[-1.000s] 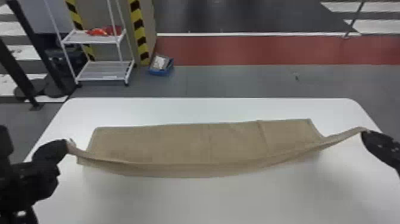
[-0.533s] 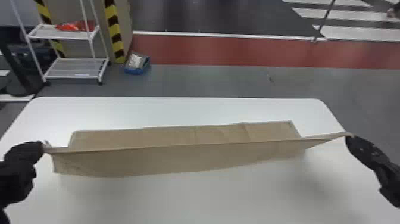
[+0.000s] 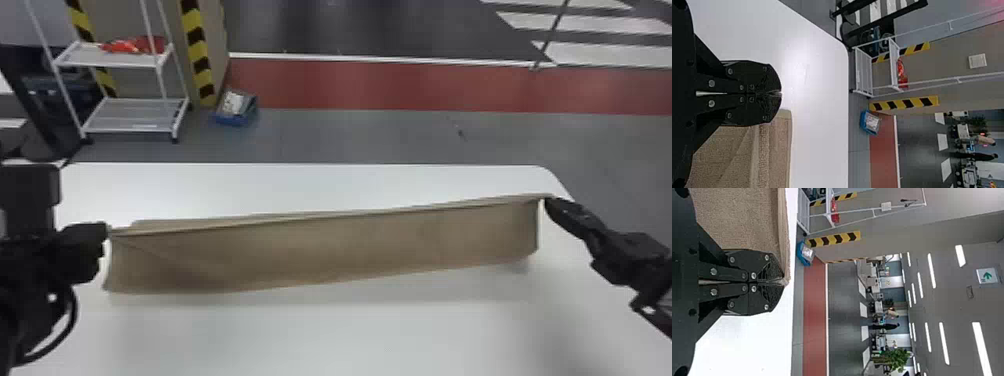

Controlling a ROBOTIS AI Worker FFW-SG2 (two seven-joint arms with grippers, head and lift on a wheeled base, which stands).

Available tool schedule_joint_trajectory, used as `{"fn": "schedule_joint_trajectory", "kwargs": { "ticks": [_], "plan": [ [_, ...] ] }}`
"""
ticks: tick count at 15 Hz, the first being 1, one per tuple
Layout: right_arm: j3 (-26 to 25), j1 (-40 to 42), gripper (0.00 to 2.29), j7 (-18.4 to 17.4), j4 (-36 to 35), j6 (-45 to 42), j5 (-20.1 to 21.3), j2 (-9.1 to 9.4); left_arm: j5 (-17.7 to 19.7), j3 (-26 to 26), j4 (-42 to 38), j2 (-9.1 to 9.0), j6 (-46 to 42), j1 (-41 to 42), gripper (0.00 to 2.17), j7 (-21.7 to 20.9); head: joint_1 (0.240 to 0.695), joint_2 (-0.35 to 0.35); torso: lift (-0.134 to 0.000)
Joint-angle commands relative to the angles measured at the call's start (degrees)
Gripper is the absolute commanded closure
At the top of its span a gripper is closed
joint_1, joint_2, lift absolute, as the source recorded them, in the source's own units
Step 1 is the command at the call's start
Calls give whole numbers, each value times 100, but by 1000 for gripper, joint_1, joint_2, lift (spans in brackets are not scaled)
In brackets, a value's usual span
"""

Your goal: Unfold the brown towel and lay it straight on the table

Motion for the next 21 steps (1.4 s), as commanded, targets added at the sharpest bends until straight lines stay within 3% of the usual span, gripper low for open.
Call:
{"fn": "schedule_joint_trajectory", "kwargs": {
  "ticks": [1, 6, 7, 9, 11, 13, 15, 16, 19, 21],
  "plan": [
    [259, -509, 1328, -37, 518, 56, 243, -60, -15, -102, 505, 81, -35, -444, 1355, -19, 695, -57, -125],
    [655, -984, 1318, -108, 1309, 38, 525, -51, -243, -436, 1375, 107, -333, -980, 1339, -116, 695, -36, -125],
    [725, -1010, 1312, -116, 1361, 21, 525, -42, -269, -515, 1498, 98, -439, -1007, 1180, -116, 695, -33, -125],
    [866, -1098, 1190, -231, 1502, 21, 560, -42, -313, -630, 1735, 98, -755, -1095, 441, -125, 695, -26, -125],
    [1024, -1230, 1072, -266, 1713, -14, 621, -42, -322, -744, 1955, 98, -878, -1200, 137, -125, 695, -23, -125],
    [1085, -1432, 1045, -363, 2038, -14, 639, -42, -498, -867, 2105, 98, -1212, -1244, 120, -37, 695, -20, -125],
    [1156, -1441, 134, -521, 2117, -102, 665, -42, -639, -876, 2061, 98, -1828, -1033, 117, 51, 695, -18, -125],
    [1165, -1371, 16, -521, 2091, -190, 639, -42, -630, -832, 1973, 107, -1863, -928, 117, 60, 695, -17, -125],
    [1050, -940, 22, -591, 1669, -577, 639, -60, -287, -436, 1481, 221, -2039, -418, 117, 34, 695, -13, -125],
    [1033, -808, 29, -653, 1555, -717, 604, -165, -85, -155, 1261, 248, -2056, -154, 117, -63, 695, -4, -125]
  ]
}}
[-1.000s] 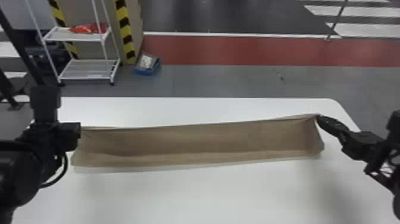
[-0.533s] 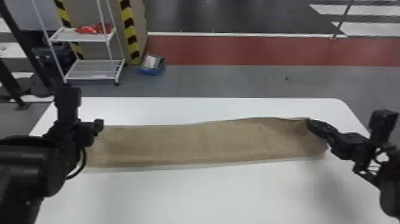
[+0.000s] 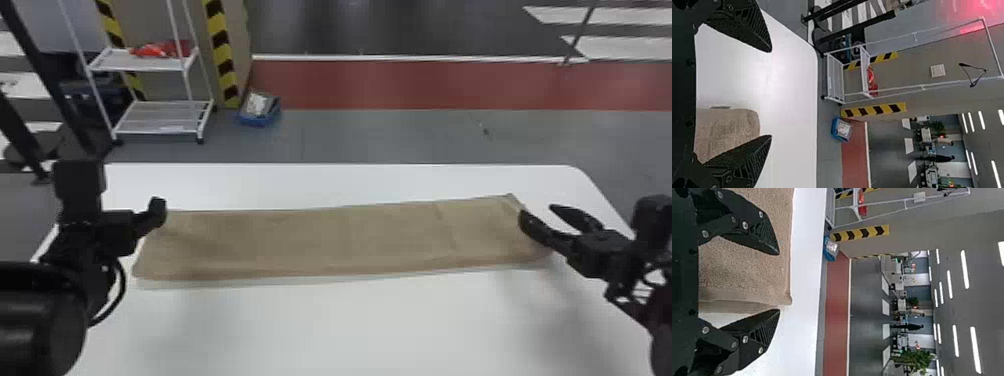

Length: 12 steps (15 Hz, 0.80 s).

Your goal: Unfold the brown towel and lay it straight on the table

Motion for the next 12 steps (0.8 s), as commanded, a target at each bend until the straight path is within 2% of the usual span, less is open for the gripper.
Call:
{"fn": "schedule_joint_trajectory", "kwargs": {
  "ticks": [1, 4, 8, 10, 12],
  "plan": [
    [-133, 256, 36, -8, -227, -46, -104, -128, 250, 295, -256, 19, -55, 328, 117, -57, 695, -3, -125],
    [-282, 705, 53, -8, -755, 6, -148, -128, 689, 514, -362, 10, -195, 592, 124, -206, 695, -7, -125],
    [-370, 696, 198, 1, -737, 270, -34, -172, 1023, 734, -318, 10, 279, 653, 269, -760, 695, -22, -125],
    [-361, 643, 225, 1, -667, 305, -7, -172, 1085, 760, -291, 19, 367, 644, 272, -848, 695, -38, -125],
    [-344, 555, 346, 36, -588, 569, 45, -180, 1111, 822, -300, 19, 596, 636, 356, -971, 695, -43, -125]
  ]
}}
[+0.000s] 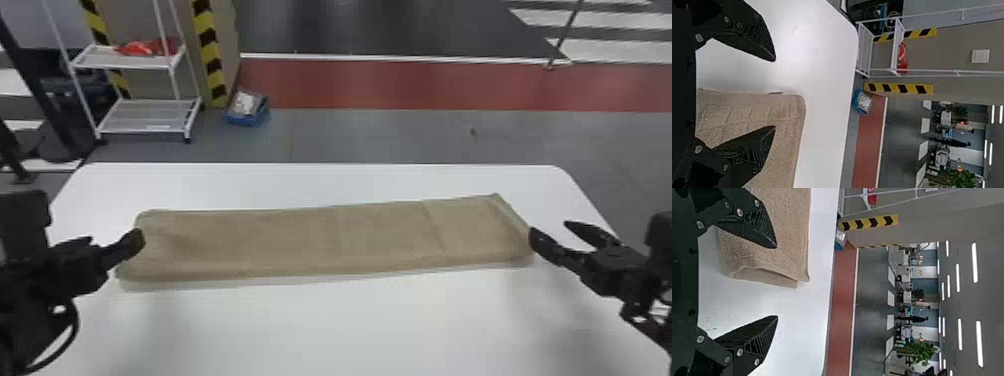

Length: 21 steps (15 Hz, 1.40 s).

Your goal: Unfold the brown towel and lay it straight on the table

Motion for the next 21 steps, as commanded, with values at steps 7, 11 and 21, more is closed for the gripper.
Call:
{"fn": "schedule_joint_trajectory", "kwargs": {
  "ticks": [7, 11, 21],
  "plan": [
    [52, -27, 842, 273, 94, 324, 4, 1, 64, 116, -5, 37, 384, -11, 421, -176, 695, -34, -125],
    [69, -45, 842, 264, 94, 359, -14, 1, 143, 160, -49, 37, 947, -2, 421, -335, 695, -34, -125],
    [-10, -36, 1652, 554, 94, 412, -58, -17, 170, 240, -277, 37, 1421, 86, 1349, -572, 695, -45, -125]
  ]
}}
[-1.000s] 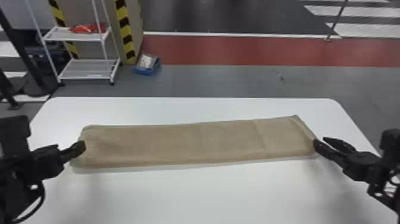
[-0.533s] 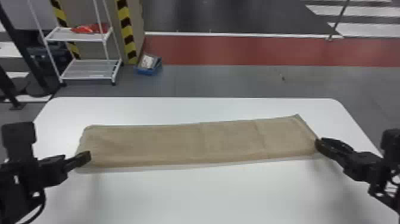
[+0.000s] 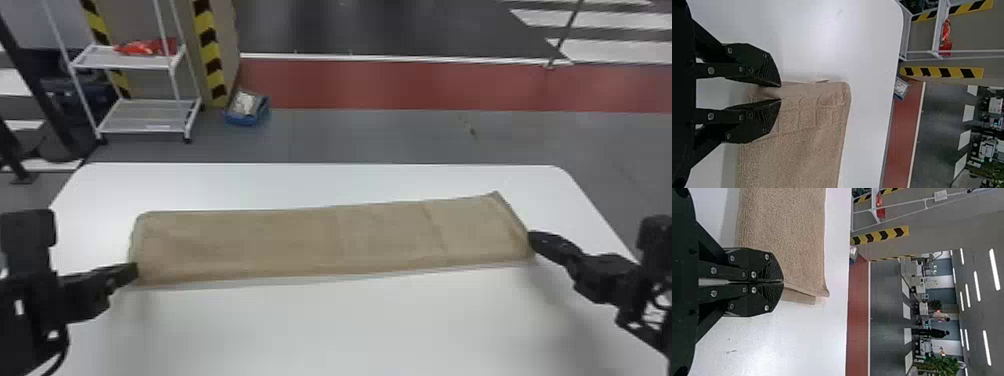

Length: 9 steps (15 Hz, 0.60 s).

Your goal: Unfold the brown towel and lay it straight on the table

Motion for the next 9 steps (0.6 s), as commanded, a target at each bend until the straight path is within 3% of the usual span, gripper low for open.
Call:
{"fn": "schedule_joint_trajectory", "kwargs": {
  "ticks": [1, 6, 9],
  "plan": [
    [-36, 62, 1652, 166, -9, 5, -70, -9, 11, 53, -104, 0, 159, 10, 1372, -46, 695, -48, -125],
    [-370, 695, 1652, 174, -659, 58, -386, 35, 28, 272, -315, 0, 440, 124, 1389, -134, 695, -48, -125],
    [-713, 1178, 1652, 254, -1151, 58, -544, 158, 55, 448, -534, 0, 493, 309, 1389, -222, 695, -50, -125]
  ]
}}
